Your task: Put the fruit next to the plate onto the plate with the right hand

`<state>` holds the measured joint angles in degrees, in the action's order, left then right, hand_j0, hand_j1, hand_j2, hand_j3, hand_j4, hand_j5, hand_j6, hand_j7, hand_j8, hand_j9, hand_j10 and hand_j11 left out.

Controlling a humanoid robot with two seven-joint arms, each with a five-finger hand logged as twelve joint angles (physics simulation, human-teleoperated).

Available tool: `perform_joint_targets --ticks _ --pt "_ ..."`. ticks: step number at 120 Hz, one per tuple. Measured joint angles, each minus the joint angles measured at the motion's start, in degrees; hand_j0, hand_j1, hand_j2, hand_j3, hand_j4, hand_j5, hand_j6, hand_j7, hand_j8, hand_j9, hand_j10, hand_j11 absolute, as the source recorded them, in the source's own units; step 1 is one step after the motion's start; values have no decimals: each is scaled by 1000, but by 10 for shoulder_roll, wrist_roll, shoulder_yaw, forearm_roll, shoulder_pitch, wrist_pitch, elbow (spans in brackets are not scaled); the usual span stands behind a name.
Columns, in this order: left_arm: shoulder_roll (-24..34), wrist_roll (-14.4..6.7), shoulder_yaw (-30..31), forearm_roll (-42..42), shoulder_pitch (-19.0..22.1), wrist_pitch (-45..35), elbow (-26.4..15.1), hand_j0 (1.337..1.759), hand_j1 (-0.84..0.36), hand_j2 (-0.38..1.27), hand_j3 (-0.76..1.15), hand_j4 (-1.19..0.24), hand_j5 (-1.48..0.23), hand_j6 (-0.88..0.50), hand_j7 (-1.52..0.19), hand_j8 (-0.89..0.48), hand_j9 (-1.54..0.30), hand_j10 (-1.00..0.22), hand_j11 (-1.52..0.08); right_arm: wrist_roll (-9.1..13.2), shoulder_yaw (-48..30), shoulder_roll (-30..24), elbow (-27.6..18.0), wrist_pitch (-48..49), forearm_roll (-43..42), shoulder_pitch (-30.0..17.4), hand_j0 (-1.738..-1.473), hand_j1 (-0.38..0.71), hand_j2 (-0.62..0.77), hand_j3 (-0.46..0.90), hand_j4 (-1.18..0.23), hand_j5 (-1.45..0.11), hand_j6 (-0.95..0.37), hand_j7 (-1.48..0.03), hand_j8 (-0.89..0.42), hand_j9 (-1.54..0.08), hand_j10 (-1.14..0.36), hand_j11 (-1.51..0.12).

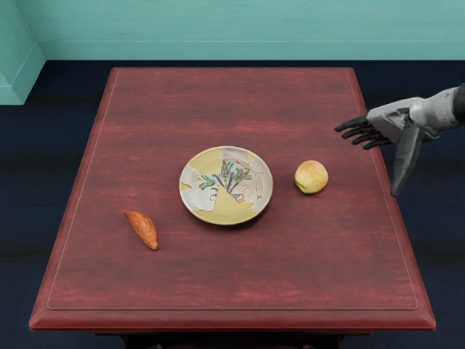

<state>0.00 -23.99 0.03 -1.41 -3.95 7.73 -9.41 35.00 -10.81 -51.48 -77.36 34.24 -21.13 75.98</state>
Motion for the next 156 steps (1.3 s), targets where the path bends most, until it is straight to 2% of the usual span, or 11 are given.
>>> perform_joint_targets --ticks 19,40,51,84,111,130,156 --pt "0 0 0 0 -1 0 0 1658 339 2 0 -9 -11 -9 -11 -9 -11 -9 -11 0 85 46 0 -64 -68 42 -1658 -349 0 0 -3 0 -4 0 -3 0 -2 0" --pt "0 0 -1 0 -2 0 0 1658 339 2 0 -9 -11 -9 -11 -9 -11 -9 -11 0 106 67 -5 -118 -124 55 -1658 -349 0 0 -3 0 -5 0 -4 0 -3 0" --pt "0 0 -1 0 -2 0 0 1658 339 2 0 -9 -11 -9 -11 -9 -11 -9 -11 0 108 56 -37 -168 -159 57 -1658 -349 0 0 -4 0 -5 0 -4 0 -3 0" --pt "0 0 -1 0 -2 0 0 1658 339 2 0 -9 -11 -9 -11 -9 -11 -8 -11 0 102 46 -93 -297 -269 1 -1658 -345 0 0 -8 -6 -10 -5 -9 -6 -8 -5" --pt "0 0 -1 0 -2 0 0 1658 339 2 0 -9 -11 -9 -11 -9 -11 -8 -11 0 101 73 -108 -378 -349 -41 -1658 -246 -16 0 -92 -114 -94 -113 -93 -114 -91 -114" --pt "0 0 -1 0 -2 0 0 1658 339 2 0 -9 -11 -9 -11 -9 -11 -9 -11 0 101 97 -114 -408 -371 -55 -1658 -187 -25 0 -142 -179 -144 -178 -142 -178 -141 -178" --pt "0 0 -1 0 -1 0 0 1658 339 2 0 -9 -11 -9 -11 -9 -11 -8 -11 0 101 100 -150 -423 -378 -71 -1658 -105 -38 0 -210 -268 -212 -267 -211 -267 -209 -267"
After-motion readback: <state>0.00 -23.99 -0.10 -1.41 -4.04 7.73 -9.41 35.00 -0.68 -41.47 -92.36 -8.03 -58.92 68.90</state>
